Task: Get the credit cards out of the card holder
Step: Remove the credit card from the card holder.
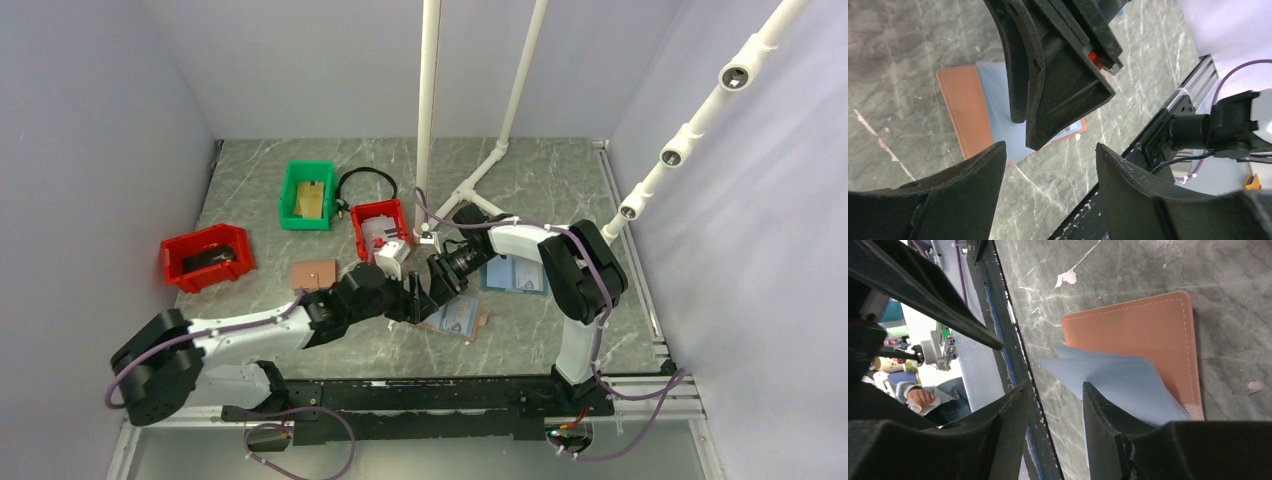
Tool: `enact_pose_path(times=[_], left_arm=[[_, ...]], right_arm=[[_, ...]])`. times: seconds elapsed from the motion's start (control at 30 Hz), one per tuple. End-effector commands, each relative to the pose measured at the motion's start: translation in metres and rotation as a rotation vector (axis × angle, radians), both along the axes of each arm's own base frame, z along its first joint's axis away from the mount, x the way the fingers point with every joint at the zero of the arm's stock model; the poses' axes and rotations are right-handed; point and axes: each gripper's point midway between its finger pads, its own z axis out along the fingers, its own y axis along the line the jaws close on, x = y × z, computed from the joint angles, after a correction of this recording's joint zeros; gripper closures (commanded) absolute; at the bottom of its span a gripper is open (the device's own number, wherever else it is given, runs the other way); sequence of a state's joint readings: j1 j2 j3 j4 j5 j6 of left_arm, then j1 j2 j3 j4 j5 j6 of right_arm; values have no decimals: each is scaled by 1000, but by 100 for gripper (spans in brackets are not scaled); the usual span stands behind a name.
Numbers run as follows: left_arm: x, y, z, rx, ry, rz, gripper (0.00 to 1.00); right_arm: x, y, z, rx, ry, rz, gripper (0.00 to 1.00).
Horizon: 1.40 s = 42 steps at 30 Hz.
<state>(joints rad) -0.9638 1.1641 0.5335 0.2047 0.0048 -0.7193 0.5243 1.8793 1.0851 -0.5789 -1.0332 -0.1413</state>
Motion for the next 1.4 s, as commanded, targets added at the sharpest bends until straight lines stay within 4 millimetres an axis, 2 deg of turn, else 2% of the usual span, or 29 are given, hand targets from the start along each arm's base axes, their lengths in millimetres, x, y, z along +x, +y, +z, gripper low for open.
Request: enact_pose_path(times=[0.0, 0.3, 0.53, 0.8, 1.07, 1.37], left_arm=[[7, -30, 17, -51, -50, -66, 31], [10, -54, -10, 1, -10, -144, 37], [11, -59, -30, 35, 21, -151, 42], [13, -55, -46, 62, 46, -121, 47], [20, -52, -61, 46, 97, -63, 61], [21, -48, -73, 91, 134, -55, 62]], right_arm=[[6, 1, 6, 35, -54, 53, 55], [4, -5, 7, 52, -132, 132, 59], [6, -3, 5, 52, -112, 134, 87], [5, -1, 5, 64, -85, 134, 99], [6, -2, 5, 60, -90, 147, 100], [16, -7, 2, 23, -110, 117, 100]])
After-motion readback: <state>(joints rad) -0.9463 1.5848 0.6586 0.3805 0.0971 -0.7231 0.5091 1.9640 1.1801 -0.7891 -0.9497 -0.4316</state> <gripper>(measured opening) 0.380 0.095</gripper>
